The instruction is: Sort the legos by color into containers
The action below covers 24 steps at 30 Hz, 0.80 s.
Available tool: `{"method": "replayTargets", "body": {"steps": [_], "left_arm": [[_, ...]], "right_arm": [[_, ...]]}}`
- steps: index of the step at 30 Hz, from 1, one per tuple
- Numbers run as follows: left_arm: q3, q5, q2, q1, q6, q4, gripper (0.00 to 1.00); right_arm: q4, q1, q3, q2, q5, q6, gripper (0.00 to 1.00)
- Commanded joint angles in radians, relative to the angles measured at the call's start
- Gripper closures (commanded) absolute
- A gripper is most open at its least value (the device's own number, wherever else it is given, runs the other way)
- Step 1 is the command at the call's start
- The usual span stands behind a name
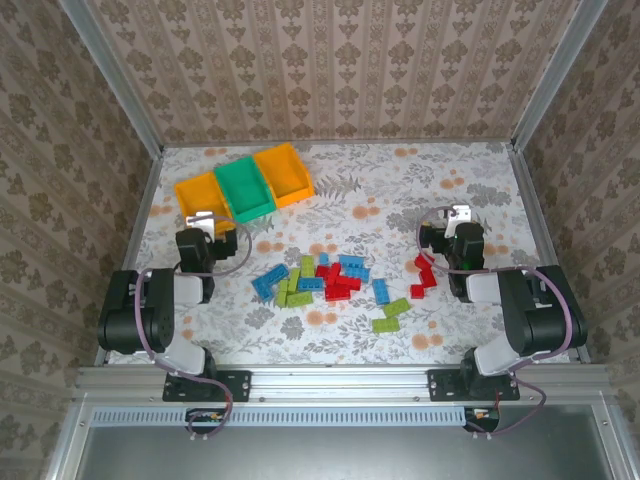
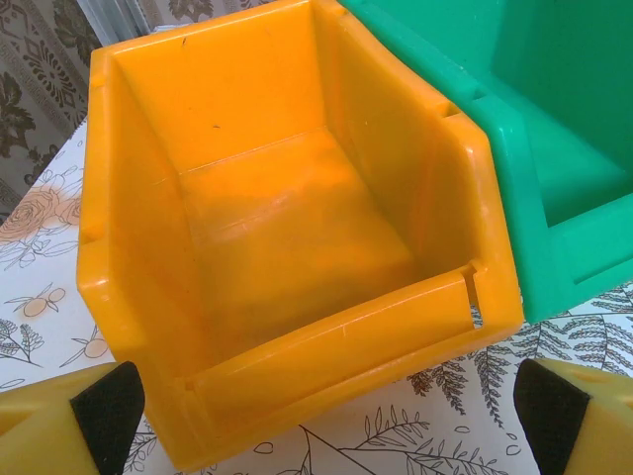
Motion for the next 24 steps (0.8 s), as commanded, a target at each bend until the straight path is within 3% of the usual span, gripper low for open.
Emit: {"method": "replayTargets", "body": {"steps": [1, 24], "left_arm": [[0.021, 0.015, -0.004, -0.001, 0.022, 0.028, 0.00], [0.021, 0.015, -0.006, -0.002, 0.021, 0.028, 0.00]], "right_arm": [[0.027, 0.005, 0.010, 0.002, 0.017, -0.007, 0.00], [0.015, -0.010, 0.017, 0.003, -0.018, 0.000, 0.00]]}}
